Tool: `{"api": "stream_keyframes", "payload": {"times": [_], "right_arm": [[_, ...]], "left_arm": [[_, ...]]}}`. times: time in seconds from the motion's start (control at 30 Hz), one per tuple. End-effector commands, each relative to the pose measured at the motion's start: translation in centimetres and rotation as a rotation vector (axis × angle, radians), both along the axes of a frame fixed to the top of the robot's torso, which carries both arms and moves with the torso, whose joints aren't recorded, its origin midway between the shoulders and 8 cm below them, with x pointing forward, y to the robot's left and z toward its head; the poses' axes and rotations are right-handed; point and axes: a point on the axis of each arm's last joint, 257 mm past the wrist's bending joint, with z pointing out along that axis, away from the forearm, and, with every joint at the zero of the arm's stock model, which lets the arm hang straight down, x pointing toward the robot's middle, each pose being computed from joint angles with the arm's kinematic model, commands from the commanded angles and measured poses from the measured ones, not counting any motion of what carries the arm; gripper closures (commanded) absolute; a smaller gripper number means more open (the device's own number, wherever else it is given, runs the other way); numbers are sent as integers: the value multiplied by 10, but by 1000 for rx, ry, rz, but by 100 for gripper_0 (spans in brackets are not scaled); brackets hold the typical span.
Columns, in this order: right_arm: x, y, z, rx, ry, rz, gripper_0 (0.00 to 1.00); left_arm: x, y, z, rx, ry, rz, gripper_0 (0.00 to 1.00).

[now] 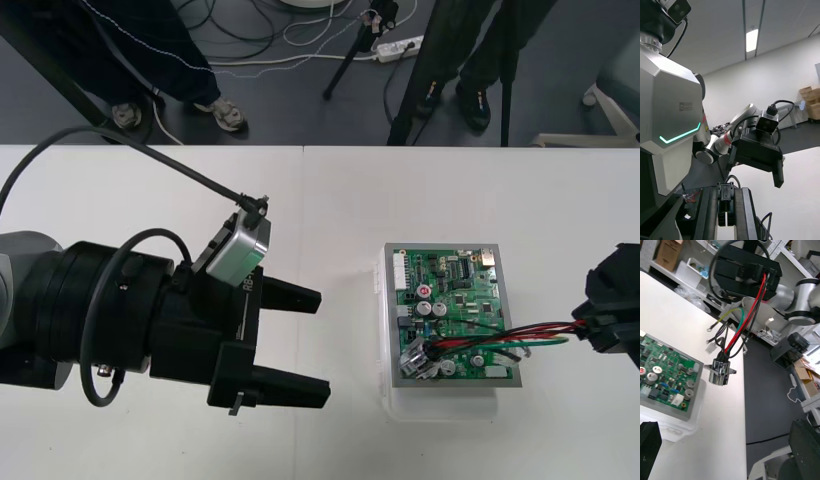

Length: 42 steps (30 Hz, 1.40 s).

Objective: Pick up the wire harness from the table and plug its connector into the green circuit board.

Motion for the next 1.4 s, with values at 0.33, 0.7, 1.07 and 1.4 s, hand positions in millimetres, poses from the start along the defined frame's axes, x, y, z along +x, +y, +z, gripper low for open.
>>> {"api": "stream_keyframes", "payload": {"times": [0.33, 0.7, 1.07, 1.4], "right_arm": [[34, -8, 1, -83, -132, -256, 100], [72, 13, -1, -170, -235, -436, 100], [76, 46, 9, -124, -227, -447, 100], [66, 70, 7, -115, -185, -367, 100]], "left_arm": [[64, 7, 29, -107, -92, 22, 0], [93, 4, 40, -132, -230, -43, 0], [104, -10, 48, -220, -354, -116, 0], [92, -34, 62, -297, -426, -175, 0]]}}
